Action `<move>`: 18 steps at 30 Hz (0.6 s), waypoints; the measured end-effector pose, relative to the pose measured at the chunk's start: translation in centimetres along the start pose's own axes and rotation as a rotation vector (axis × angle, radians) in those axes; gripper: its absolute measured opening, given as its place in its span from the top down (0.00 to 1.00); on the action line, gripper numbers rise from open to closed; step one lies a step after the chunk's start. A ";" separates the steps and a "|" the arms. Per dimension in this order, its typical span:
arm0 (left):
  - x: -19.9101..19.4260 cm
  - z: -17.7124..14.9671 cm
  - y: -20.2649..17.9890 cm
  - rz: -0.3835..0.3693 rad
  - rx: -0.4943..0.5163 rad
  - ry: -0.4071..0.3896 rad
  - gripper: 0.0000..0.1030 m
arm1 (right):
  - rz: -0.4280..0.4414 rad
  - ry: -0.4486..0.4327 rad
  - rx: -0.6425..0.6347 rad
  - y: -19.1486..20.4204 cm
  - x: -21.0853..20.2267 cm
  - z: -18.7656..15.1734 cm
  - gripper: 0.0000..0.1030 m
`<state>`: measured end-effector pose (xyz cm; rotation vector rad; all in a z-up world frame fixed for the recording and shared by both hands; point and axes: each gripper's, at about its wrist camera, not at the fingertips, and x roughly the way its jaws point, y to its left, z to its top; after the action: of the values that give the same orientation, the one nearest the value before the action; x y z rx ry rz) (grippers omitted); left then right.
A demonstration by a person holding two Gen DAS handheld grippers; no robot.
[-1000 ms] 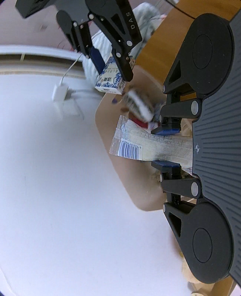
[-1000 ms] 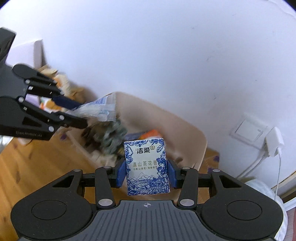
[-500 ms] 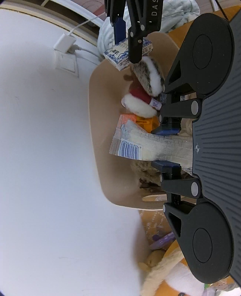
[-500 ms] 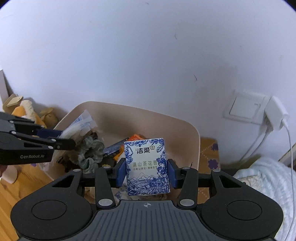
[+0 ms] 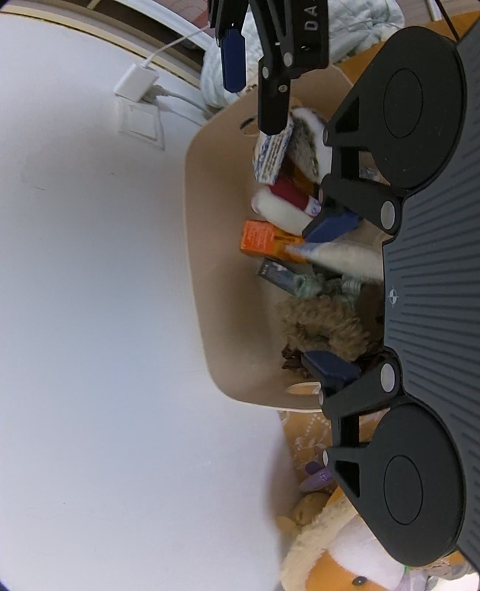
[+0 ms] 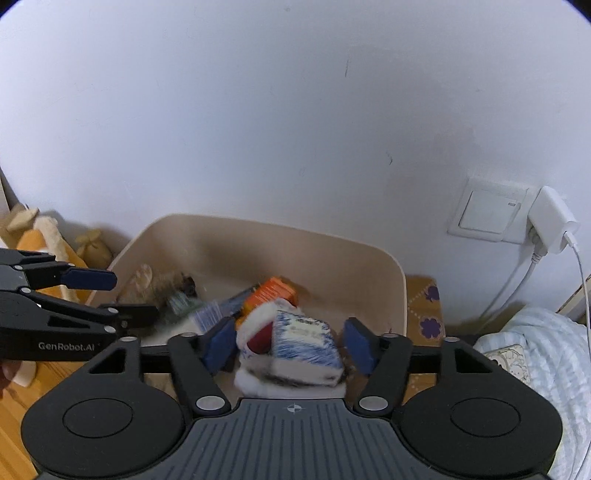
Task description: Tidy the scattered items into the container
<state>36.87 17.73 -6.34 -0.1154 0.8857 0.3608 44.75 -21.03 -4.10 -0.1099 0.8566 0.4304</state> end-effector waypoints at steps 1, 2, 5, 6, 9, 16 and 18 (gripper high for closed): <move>-0.3 0.0 0.0 -0.003 -0.007 -0.002 0.30 | 0.002 -0.013 0.003 0.1 -0.5 0.1 0.24; -0.6 0.1 0.0 -0.003 -0.015 -0.003 0.30 | 0.005 -0.024 0.006 0.1 -1.0 0.1 0.23; -1.4 0.1 -0.2 0.000 -0.022 -0.007 0.29 | 0.010 -0.046 0.023 0.2 -2.0 0.6 0.15; -1.7 0.0 -0.3 0.003 -0.022 -0.008 0.29 | 0.012 -0.057 0.030 0.2 -2.4 0.8 0.14; -2.6 -0.1 -0.5 0.012 -0.023 -0.013 0.29 | 0.019 -0.071 0.049 0.2 -3.1 1.0 0.14; -5.5 -0.5 -0.7 0.005 -0.038 -0.025 0.29 | -0.003 -0.075 0.069 0.7 -5.3 0.3 0.13; -6.6 -0.7 -0.7 0.001 -0.049 -0.032 0.29 | -0.008 -0.077 0.078 0.9 -6.2 0.0 0.12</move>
<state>32.80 15.23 -1.70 -0.1534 0.8458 0.3845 40.81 -22.17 0.65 -0.0247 0.7964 0.3905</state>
